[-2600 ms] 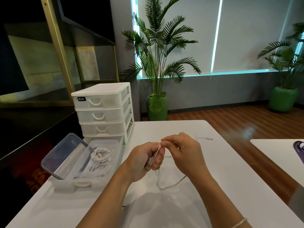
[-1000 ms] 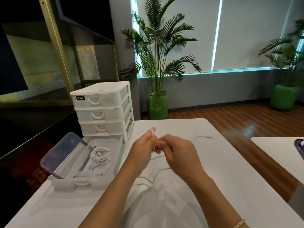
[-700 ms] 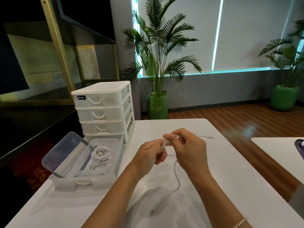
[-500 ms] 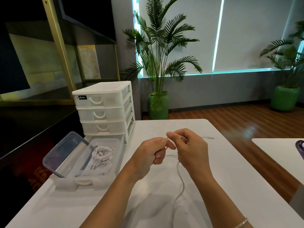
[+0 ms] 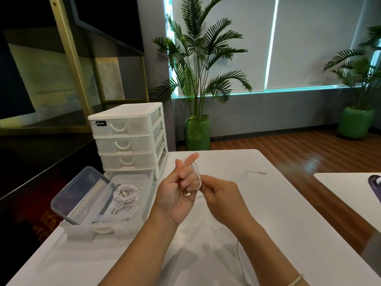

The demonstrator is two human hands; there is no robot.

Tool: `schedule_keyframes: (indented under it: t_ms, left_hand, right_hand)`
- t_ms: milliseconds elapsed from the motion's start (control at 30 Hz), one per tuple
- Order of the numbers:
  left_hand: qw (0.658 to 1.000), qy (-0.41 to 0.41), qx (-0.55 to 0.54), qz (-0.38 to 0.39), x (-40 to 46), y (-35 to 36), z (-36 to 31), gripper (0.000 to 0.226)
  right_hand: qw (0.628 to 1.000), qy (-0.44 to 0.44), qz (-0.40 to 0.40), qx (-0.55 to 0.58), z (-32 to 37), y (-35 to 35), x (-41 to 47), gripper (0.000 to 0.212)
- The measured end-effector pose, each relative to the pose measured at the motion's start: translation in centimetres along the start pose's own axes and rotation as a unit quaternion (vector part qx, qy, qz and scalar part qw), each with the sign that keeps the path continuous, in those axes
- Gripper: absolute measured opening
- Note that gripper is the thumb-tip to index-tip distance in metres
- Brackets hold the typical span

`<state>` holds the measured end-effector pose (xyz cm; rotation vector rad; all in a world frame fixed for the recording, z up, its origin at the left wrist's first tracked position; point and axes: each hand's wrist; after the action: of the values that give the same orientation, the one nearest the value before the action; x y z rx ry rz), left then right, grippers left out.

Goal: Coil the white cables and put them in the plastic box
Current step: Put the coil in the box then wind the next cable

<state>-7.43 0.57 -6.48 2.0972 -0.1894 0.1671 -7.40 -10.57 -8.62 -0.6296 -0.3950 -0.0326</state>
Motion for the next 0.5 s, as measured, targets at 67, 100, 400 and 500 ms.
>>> schedule_keyframes:
  t_ms: [67, 100, 400, 500]
  left_hand:
    - [0.998, 0.015, 0.052, -0.012, 0.2, -0.1, -0.2, 0.037]
    - [0.995, 0.026, 0.096, -0.017, 0.3, -0.3, -0.3, 0.035]
    - [0.771, 0.121, 0.626, -0.004, 0.4, -1.4, 0.0, 0.031]
    - [0.763, 0.054, 0.641, 0.059, 0.2, -1.4, 0.2, 0.037]
  right_hand:
    - [0.999, 0.003, 0.034, -0.030, -0.2, -0.1, 0.1, 0.023]
    - [0.997, 0.007, 0.055, -0.053, -0.3, -0.1, 0.1, 0.023]
    - [0.992, 0.008, 0.026, -0.123, 0.9, -1.5, 0.0, 0.021]
    - [0.993, 0.017, -0.014, -0.118, 1.0, -2.4, 0.1, 0.017]
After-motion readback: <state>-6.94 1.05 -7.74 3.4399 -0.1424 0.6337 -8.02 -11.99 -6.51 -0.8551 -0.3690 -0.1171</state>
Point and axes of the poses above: each hand's wrist, its own x-axis towards the middle knuckle, its own y-axis out of the palm, z = x × y, and after that the axes turned 7 degrees about y, right-handed
